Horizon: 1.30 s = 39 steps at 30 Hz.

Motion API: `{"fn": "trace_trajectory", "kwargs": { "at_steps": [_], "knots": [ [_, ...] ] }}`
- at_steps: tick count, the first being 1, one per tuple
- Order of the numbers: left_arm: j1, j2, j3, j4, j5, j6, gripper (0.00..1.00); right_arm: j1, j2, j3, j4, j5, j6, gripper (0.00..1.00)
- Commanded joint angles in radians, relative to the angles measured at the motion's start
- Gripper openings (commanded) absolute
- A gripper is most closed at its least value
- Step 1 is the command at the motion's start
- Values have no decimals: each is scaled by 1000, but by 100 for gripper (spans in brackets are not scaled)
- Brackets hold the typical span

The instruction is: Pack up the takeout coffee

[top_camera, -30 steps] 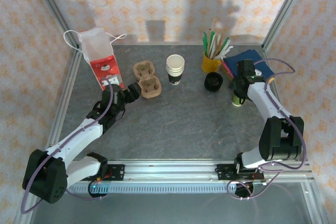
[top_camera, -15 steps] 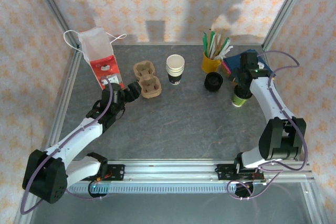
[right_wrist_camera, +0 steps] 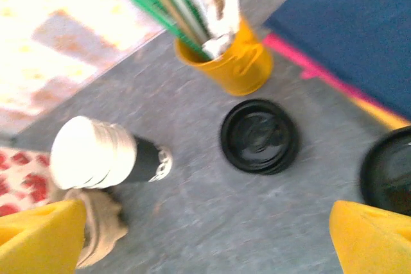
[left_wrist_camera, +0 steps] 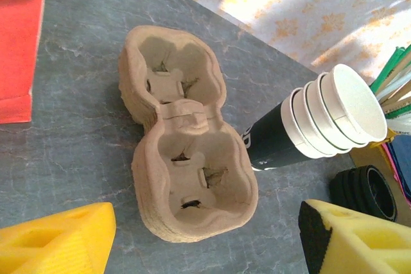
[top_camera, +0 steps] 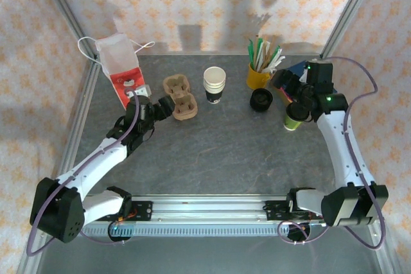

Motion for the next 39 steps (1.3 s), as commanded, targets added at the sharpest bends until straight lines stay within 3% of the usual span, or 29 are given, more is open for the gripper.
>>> {"fn": "trace_trajectory", "kwargs": {
  "at_steps": [1,9,18,26,39],
  "knots": [
    [11,38,48,-43,42,23,75,77,-1,-67,116,-130,77,95],
    [11,172,116,-106,65,16,70,315,101,-147,287,-87,158,93],
    [13,304,181,-166,55,-12,60,470,224,-158,380,-55,206,92],
    [12,347,184,-118,98,-55,44,535,282,-136,392,-31,223,91],
    [13,355,151,-54,119,-110,44,544,289,-125,375,-12,226,91]
  ]
}}
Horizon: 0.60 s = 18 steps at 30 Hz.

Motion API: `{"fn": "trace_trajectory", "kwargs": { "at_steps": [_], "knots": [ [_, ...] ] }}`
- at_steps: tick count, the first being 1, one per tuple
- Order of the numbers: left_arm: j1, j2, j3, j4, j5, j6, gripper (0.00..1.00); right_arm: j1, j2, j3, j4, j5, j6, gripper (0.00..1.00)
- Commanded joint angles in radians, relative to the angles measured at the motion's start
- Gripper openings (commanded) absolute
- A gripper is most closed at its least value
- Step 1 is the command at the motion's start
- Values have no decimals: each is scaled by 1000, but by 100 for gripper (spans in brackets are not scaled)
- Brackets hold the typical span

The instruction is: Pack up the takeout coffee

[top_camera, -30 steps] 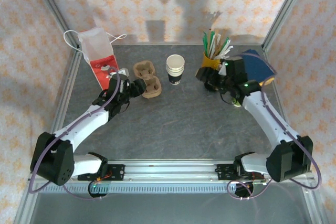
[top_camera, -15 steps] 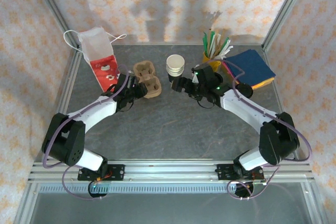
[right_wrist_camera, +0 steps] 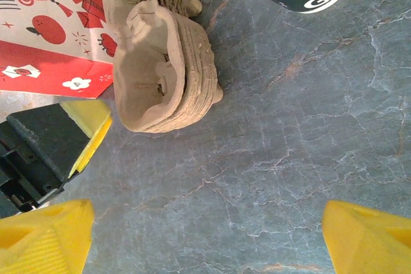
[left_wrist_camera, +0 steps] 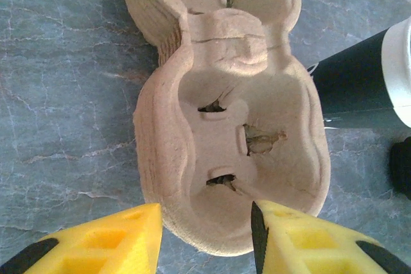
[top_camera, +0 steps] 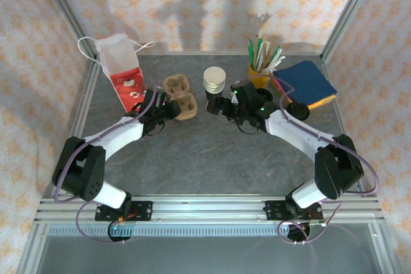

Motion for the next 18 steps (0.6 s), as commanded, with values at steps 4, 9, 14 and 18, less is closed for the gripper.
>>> {"fn": "trace_trajectory", "kwargs": {
  "at_steps": [4,9,14,18],
  "knots": [
    [7,24,-3,43,7,-33,43,6,7,32,8,33,7,91],
    [8,29,-10,46,-12,-43,44,6,12,31,3,38,10,91],
    [7,33,-11,42,-30,-45,48,6,18,35,2,41,10,91],
    [7,42,-11,47,-26,-47,49,6,27,39,-3,42,12,91]
  ]
}}
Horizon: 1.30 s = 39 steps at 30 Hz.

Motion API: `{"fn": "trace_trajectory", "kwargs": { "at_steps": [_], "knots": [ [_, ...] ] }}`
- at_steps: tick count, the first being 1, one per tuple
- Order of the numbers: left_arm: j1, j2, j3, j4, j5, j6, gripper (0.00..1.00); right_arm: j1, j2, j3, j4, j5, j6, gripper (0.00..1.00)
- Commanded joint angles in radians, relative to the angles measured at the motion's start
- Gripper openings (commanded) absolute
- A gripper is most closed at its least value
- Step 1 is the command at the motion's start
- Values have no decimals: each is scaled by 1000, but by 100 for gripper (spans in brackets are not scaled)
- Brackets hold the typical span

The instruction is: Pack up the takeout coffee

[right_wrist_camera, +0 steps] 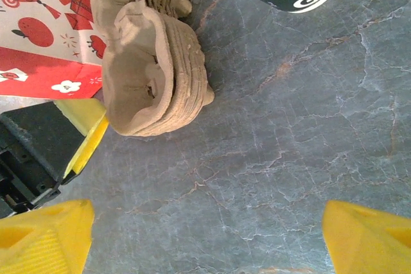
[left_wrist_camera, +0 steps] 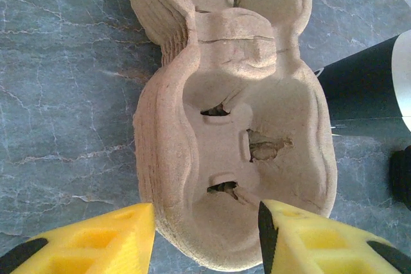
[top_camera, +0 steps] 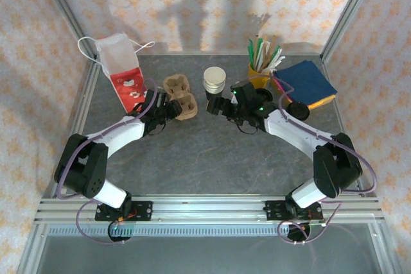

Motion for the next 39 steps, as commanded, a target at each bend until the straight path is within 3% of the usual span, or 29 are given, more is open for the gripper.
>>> {"fn": "trace_trajectory", "kwargs": {
  "at_steps": [1,19,24,34,39],
  "knots": [
    [7,16,-8,25,-21,-18,49,6,12,39,-2,27,8,91],
    [7,20,1,67,28,-30,48,6,32,60,-13,19,5,91],
    [7,15,-19,145,97,-42,48,6,31,64,-18,20,4,91],
    [18,-2,-56,235,131,-93,48,6,25,44,-2,20,17,91],
    [20,-8,-76,302,150,-137,41,6,22,33,10,15,27,91]
  ]
}}
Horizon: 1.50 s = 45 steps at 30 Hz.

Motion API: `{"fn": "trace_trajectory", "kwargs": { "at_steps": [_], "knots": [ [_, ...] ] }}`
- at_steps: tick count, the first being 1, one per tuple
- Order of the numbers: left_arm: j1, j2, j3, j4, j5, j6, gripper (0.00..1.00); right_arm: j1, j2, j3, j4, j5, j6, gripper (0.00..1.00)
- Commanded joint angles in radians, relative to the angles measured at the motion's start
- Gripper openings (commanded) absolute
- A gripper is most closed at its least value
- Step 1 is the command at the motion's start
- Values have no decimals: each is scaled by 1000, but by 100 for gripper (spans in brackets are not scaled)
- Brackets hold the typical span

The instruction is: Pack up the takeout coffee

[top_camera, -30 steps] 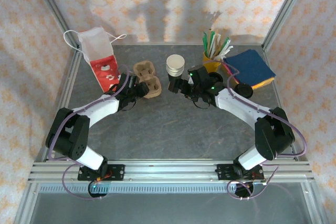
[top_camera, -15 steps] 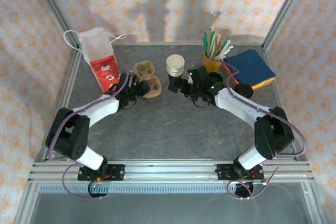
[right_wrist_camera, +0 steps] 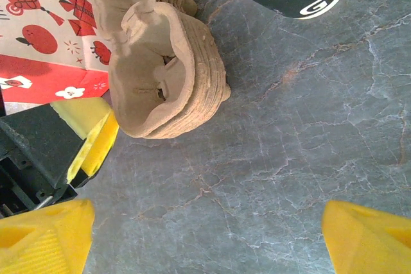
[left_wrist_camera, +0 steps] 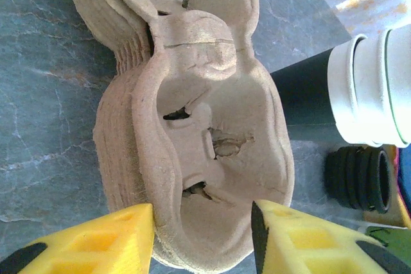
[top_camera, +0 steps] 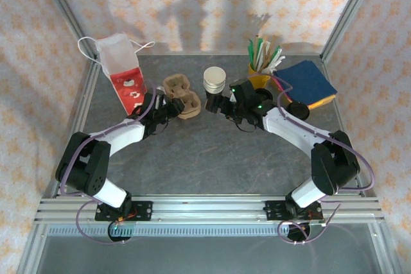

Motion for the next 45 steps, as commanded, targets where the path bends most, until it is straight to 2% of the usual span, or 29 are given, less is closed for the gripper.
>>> {"fn": "trace_trajectory", "kwargs": {
  "at_steps": [1,14,17,21,25,32,37,41,45],
  "knots": [
    [7,-22,-10,96,35,-51,40,6,-4,1,15,15,14,91],
    [7,27,-39,263,108,-199,43,6,-11,-13,25,14,21,91],
    [5,-8,-9,148,36,-144,44,6,-11,-16,28,15,21,91],
    [5,-36,40,-43,-96,-77,51,6,2,-11,36,2,18,90],
    [4,-14,76,-151,-171,-40,52,11,24,2,46,-5,16,90],
    [-12,82,170,-243,-172,33,51,19,54,20,47,-5,12,88],
    [-22,147,233,-305,-181,72,44,19,65,30,42,-3,11,87],
    [-22,167,251,-330,-192,98,30,21,71,38,39,-4,11,85],
    [-22,163,259,-357,-211,127,22,21,82,49,48,-15,21,84]
  ]
}}
